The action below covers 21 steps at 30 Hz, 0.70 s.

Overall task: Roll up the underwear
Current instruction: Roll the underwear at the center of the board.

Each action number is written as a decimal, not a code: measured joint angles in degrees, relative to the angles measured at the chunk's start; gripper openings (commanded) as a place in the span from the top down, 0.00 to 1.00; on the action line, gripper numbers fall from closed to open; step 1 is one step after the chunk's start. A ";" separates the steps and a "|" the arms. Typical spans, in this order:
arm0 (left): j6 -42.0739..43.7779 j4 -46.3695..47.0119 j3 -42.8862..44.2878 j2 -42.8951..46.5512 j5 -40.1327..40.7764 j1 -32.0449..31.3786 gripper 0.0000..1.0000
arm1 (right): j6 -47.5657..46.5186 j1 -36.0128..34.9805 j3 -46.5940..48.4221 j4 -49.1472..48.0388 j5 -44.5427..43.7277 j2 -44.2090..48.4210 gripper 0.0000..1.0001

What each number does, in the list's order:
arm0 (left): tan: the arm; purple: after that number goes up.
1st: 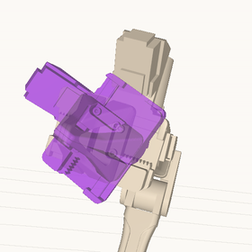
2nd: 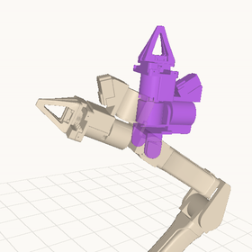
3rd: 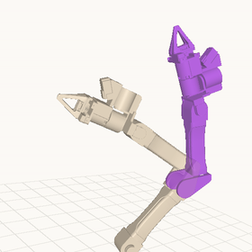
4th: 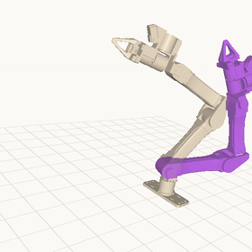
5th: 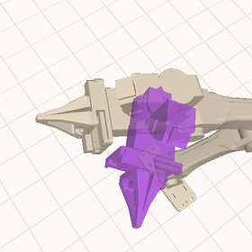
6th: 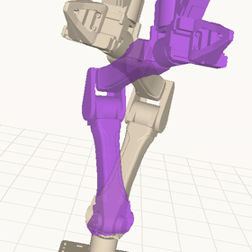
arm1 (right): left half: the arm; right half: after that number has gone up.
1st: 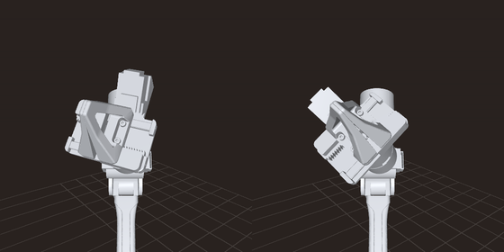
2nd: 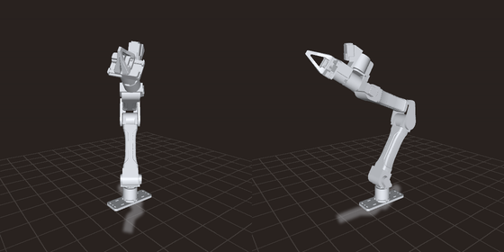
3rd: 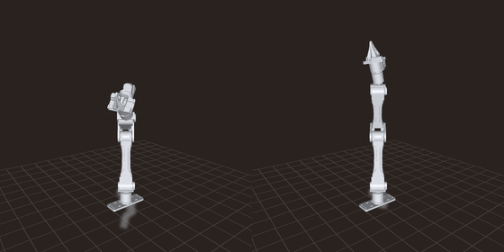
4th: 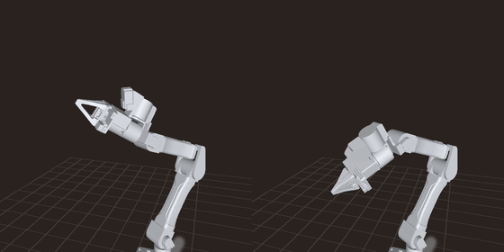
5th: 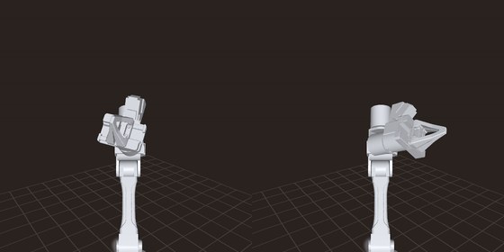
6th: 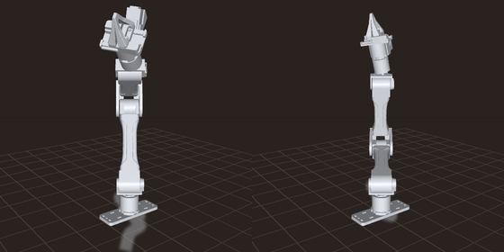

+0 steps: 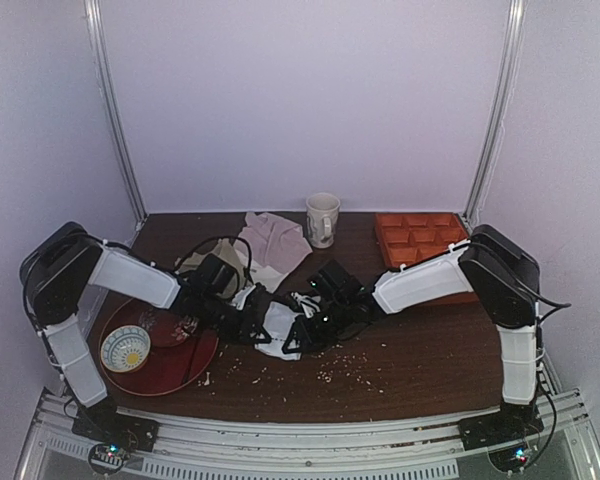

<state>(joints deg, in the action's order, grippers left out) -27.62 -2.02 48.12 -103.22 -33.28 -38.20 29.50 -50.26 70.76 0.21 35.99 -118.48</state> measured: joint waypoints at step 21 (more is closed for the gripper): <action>-1.90 -4.61 3.34 -2.89 -3.93 0.33 1.00 | -6.75 -1.38 -5.25 4.90 -9.70 7.43 0.78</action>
<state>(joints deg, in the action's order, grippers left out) -29.52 -6.63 51.46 -106.10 -37.21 -37.87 22.74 -51.64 65.52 5.10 26.28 -111.04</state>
